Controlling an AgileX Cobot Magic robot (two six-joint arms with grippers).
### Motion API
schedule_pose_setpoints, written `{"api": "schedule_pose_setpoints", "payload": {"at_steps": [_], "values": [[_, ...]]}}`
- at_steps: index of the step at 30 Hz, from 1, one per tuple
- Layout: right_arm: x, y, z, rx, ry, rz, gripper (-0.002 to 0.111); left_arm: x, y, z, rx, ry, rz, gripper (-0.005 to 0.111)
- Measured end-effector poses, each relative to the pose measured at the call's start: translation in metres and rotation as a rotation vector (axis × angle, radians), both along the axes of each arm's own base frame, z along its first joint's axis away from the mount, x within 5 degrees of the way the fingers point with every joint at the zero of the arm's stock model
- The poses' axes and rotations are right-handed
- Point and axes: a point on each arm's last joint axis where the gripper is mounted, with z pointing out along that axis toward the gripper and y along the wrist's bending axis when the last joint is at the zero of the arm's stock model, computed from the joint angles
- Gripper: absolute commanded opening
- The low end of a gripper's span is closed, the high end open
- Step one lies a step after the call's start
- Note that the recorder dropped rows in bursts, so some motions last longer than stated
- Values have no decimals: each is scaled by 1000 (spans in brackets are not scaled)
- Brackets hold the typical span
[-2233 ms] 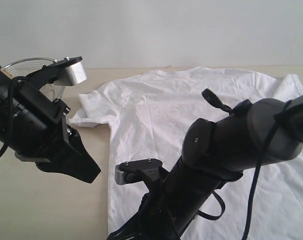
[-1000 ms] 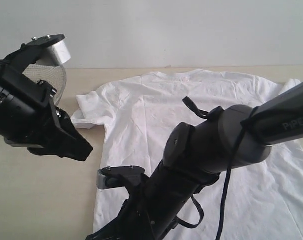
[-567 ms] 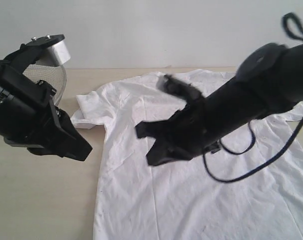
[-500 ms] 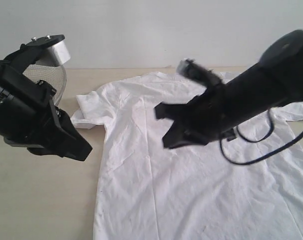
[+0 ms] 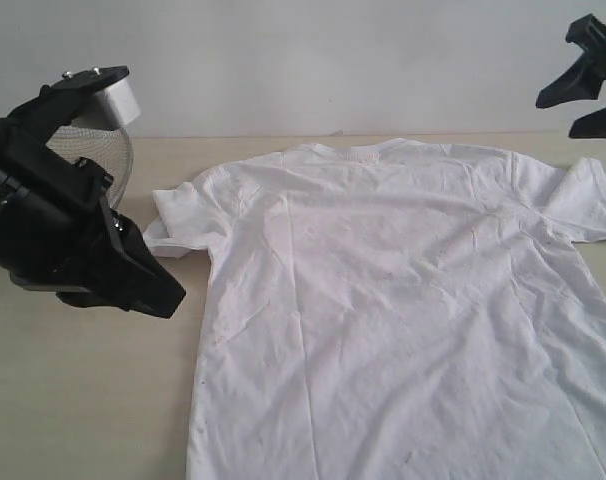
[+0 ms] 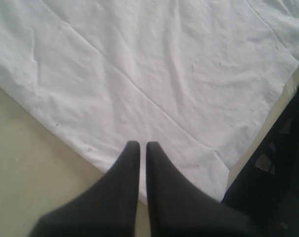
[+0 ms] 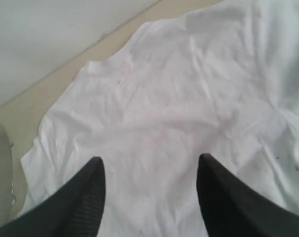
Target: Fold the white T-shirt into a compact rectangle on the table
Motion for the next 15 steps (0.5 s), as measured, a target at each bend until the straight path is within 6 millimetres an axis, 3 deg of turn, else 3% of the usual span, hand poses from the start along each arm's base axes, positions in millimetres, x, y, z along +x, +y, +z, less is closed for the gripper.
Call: {"api": "schedule_pose_setpoints", "payload": {"at_steps": [4,9,15], "values": [[9,-26,-30,72,92,-102,51,0,0,0,0,0,0,5],[15,-36,-65,107,177,-147,51,0,0,0,0,0,0,5],[15,-52,-75,93,179,-212,51,0,0,0,0,0,0,5]]}}
